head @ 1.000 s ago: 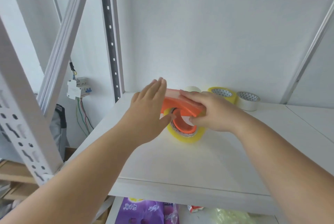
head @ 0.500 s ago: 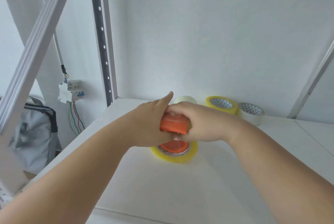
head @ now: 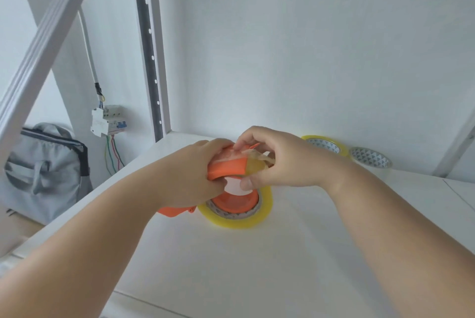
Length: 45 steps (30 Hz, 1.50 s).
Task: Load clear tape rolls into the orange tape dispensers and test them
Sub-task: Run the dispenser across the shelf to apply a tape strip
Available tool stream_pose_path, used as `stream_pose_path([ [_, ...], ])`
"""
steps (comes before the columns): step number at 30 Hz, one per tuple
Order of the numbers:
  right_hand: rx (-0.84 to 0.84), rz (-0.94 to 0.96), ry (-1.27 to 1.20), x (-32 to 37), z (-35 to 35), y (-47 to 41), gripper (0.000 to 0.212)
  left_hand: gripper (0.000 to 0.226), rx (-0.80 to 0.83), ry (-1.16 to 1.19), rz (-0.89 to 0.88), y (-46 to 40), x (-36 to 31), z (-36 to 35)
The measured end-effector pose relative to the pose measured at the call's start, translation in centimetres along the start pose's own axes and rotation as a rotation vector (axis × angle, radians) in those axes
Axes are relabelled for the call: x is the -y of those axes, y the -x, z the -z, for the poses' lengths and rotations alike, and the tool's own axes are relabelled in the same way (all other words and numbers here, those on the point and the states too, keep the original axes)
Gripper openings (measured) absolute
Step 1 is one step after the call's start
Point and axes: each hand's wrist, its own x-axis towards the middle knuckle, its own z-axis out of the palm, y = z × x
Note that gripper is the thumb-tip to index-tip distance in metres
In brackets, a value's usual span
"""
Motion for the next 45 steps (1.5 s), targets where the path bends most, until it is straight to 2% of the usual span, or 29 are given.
stream_pose_path([
  [3,-0.066,0.031,-0.136,-1.0,0.9,0.1,0.025,0.051,0.007,0.042,0.026,0.2,0.2,-0.1],
  [5,-0.193,0.026,-0.19,-2.0,1.5,-0.2,0.027,0.052,0.009,0.091,0.044,0.3,0.3,-0.1],
  [9,-0.371,-0.019,0.025,-5.1,1.4,-1.6,0.019,0.052,0.001,0.104,0.061,0.6,0.3,-0.1],
  [15,-0.357,-0.037,0.192,-7.3,0.0,-3.0,0.039,0.052,-0.025,0.114,0.083,1.1,0.5,-0.2],
  [23,-0.329,-0.133,0.262,-7.4,-0.5,-3.5,0.03,0.055,-0.029,0.237,0.113,1.7,0.9,-0.4],
  [37,-0.379,-0.211,0.32,-7.2,-0.6,-0.3,0.035,0.056,-0.133,0.16,0.101,1.8,0.7,-0.8],
  [45,-0.406,-0.328,0.378,-7.5,1.2,3.2,0.035,0.054,-0.104,0.137,0.077,1.2,-0.6,-0.6],
])
